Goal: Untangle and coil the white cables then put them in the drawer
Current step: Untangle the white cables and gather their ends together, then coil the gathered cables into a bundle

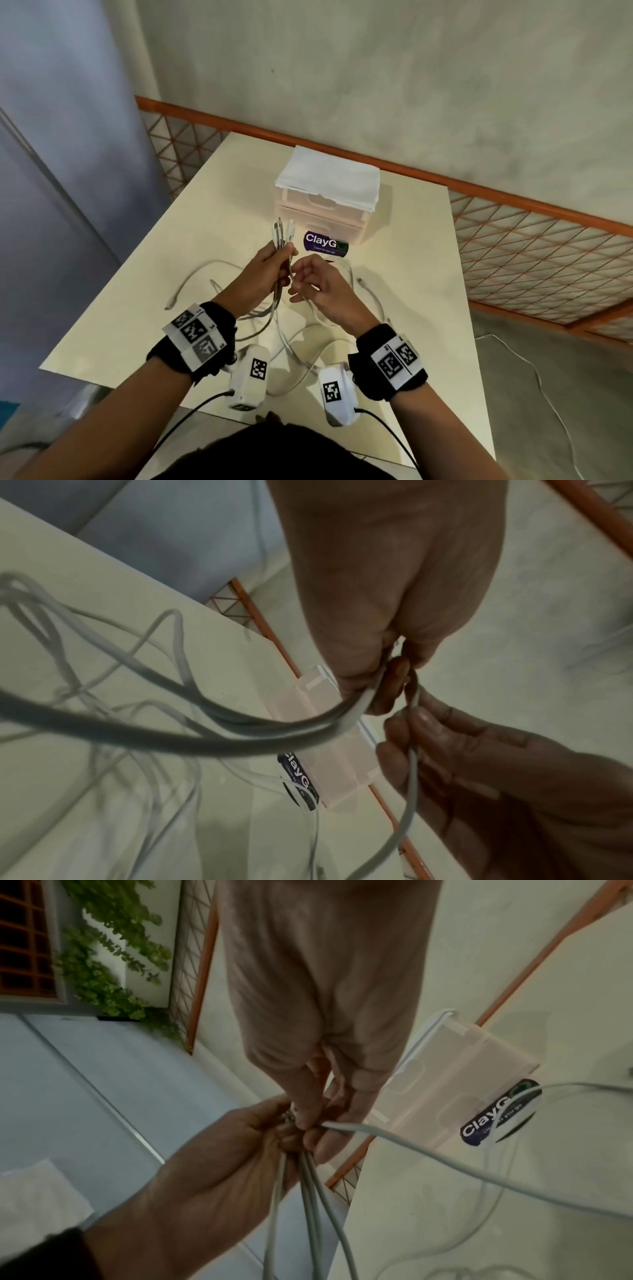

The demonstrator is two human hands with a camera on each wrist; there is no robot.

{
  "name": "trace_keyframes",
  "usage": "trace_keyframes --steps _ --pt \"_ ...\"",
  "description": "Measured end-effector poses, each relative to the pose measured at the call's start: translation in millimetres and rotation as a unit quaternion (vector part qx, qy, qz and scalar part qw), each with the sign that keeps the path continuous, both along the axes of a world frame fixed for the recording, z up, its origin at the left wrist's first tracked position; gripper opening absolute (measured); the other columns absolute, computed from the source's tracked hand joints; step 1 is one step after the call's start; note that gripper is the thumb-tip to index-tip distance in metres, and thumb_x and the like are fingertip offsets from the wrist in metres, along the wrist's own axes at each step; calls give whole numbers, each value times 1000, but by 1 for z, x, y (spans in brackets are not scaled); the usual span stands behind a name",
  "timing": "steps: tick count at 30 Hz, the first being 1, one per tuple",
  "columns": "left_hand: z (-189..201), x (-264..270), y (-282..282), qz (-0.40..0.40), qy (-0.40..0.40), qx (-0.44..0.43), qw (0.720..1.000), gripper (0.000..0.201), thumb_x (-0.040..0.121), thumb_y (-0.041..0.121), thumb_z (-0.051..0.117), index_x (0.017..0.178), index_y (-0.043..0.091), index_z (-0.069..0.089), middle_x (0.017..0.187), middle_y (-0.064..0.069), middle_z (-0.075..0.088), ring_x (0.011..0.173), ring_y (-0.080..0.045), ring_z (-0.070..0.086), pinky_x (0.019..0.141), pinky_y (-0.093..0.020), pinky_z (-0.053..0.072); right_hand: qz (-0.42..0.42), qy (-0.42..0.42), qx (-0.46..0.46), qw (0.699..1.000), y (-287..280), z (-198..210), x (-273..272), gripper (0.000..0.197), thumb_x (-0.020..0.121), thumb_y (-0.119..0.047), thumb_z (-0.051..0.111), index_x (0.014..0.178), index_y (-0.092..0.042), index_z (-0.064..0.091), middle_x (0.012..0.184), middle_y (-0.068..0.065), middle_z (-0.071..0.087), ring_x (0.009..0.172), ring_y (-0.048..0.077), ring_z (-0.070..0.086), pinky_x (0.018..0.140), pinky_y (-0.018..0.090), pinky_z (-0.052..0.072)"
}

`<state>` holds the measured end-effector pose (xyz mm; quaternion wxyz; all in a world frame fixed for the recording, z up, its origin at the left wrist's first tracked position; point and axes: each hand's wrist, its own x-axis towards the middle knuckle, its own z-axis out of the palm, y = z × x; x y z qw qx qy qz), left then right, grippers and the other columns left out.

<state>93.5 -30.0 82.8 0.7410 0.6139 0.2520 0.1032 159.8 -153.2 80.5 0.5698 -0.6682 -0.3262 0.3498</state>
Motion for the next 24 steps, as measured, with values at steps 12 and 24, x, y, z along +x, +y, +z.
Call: trace_keyframes --steps 12,24 --pt "37 -3 12 -16 -151 -41 988 29 103 31 23 86 26 46 105 1 66 81 -9 53 84 -30 41 139 -56 -82 985 23 17 10 27 92 -23 57 115 -10 57 104 -4 64 98 13 62 88 26 49" --pt "71 -19 44 37 -272 -90 957 33 103 32 19 77 21 36 54 11 31 43 -1 23 42 -14 23 173 -167 -262 935 -2 -22 35 36 87 -37 61 61 -13 68 67 6 69 69 11 58 75 26 42"
